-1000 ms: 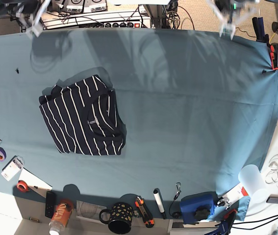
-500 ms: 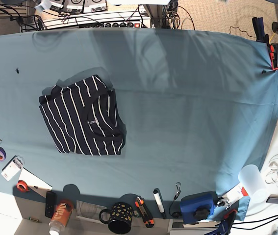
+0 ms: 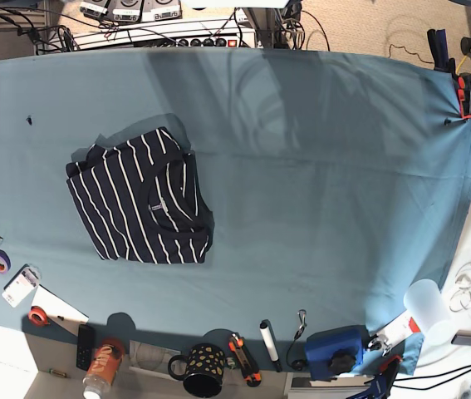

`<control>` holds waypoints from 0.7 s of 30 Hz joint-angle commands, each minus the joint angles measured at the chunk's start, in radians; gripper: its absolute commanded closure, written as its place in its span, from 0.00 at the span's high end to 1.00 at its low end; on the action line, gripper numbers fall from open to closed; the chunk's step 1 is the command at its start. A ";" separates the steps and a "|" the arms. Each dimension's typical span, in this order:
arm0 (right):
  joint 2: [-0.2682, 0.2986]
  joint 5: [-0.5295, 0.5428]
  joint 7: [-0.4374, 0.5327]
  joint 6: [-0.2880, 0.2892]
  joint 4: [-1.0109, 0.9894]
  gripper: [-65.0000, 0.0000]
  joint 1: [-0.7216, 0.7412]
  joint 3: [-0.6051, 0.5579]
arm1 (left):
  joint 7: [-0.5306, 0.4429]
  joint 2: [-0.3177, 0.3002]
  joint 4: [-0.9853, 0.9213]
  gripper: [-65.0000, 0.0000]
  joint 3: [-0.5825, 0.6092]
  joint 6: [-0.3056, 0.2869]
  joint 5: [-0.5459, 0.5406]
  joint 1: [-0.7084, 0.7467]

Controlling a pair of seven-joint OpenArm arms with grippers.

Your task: Layout the t-shirt on the table in an organized manner, then fold the t-shirt properly

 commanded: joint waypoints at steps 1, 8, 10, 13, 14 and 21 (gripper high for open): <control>0.011 -0.030 0.032 -0.008 -0.030 0.00 0.013 -0.019 | -0.019 -0.018 -0.034 0.00 -0.003 -0.010 0.008 -0.006; 0.011 -0.154 0.300 -0.016 -0.302 0.00 0.163 -0.159 | -0.262 -0.033 -0.315 0.00 -0.003 -0.071 0.025 -0.163; 0.011 -0.191 0.371 -0.016 -0.363 0.00 0.190 -0.190 | -0.353 -0.033 -0.385 0.00 -0.003 -0.070 0.025 -0.185; 0.011 -0.294 0.551 -0.057 -0.444 0.00 0.216 -0.216 | -0.517 -0.032 -0.485 0.00 -0.003 -0.066 0.025 -0.206; 0.011 -0.323 0.625 -0.091 -0.465 0.00 0.220 -0.220 | -0.575 -0.030 -0.516 0.00 -0.003 -0.067 0.025 -0.213; 0.002 -0.381 1.023 -0.341 -0.606 0.00 0.250 -0.220 | -0.757 0.014 -0.671 0.00 -0.003 -0.067 0.040 -0.277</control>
